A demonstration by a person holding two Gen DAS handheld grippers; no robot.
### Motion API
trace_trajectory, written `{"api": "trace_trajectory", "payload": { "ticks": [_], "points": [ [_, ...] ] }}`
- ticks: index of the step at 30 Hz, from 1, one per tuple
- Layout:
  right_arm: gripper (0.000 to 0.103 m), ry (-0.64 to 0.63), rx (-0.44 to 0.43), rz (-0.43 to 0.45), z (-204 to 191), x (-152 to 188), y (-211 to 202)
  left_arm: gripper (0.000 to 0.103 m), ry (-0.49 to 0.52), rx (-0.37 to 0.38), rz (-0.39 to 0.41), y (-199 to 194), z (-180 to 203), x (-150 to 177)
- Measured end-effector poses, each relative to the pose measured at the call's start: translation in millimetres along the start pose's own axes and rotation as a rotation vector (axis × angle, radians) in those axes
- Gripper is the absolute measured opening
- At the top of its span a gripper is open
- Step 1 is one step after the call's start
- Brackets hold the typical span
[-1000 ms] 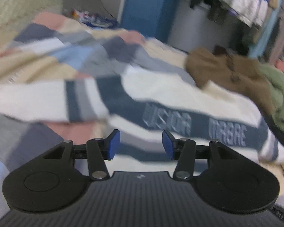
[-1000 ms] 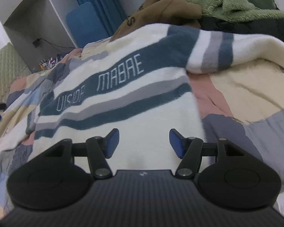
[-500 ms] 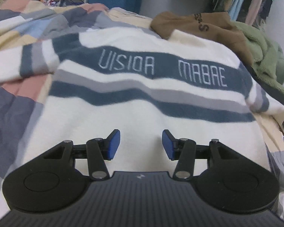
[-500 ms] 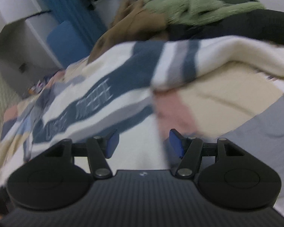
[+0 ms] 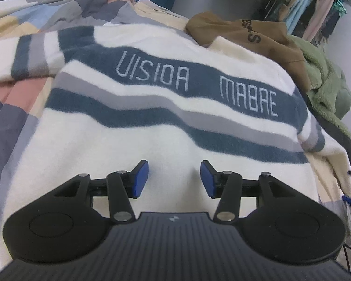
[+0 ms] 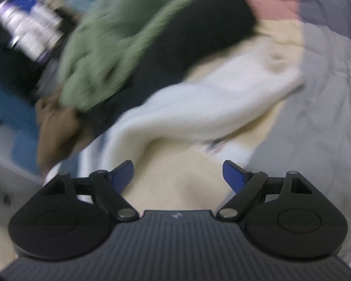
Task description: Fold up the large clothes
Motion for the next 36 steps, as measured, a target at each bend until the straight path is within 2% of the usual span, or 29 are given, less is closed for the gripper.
{"api": "trace_trajectory", "payload": {
  "ticks": [4,7,11,13,15,18,21,25,28,31,34,36],
  "points": [
    [0.079,0.121,-0.121,0.101,29,-22,15,0.055,-0.008,-0.01,-0.001,3,-1,-1],
    [0.079,0.112,-0.175,0.177,33,-39,24,0.055,-0.003,-0.022,-0.002,6,0,-2],
    [0.067,0.073,-0.207,0.226,28,-62,31,0.055,-0.001,-0.04,0.001,9,3,-5],
    [0.056,0.067,-0.233,0.24,27,-70,28,0.055,0.003,-0.048,0.005,10,4,-7],
    [0.033,0.046,-0.251,0.257,20,-80,23,0.055,0.002,-0.055,0.004,12,5,-9],
    [0.018,0.013,-0.258,0.26,11,-95,15,0.055,0.005,-0.06,0.006,12,7,-10],
    [0.016,-0.027,-0.295,0.288,7,-105,-7,0.055,0.008,-0.057,0.011,10,8,-12],
    [0.015,-0.061,-0.288,0.311,15,-116,-31,0.055,0.011,-0.045,0.014,6,9,-11],
    [0.015,-0.113,-0.219,0.298,27,-115,-26,0.055,0.036,-0.047,0.003,8,10,-9],
    [0.015,-0.1,-0.151,0.257,39,-108,-11,0.056,0.064,-0.066,-0.015,12,11,-6],
    [0.015,-0.143,-0.107,0.266,31,-100,-8,0.06,0.047,-0.062,-0.045,22,8,0],
    [0.015,-0.16,-0.116,0.28,15,-99,-16,0.06,0.058,-0.078,-0.057,28,8,4]
  ]
}}
Point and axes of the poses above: each gripper's, at about its wrist camera, not at the fingertips, and y roughly the way its jaws point, z to its right, x to its underside, the point moved 2 cm from there along y, roughly the way its jaws point, and after that the axes turned 10 degrees about y, right-handed, at the moved point
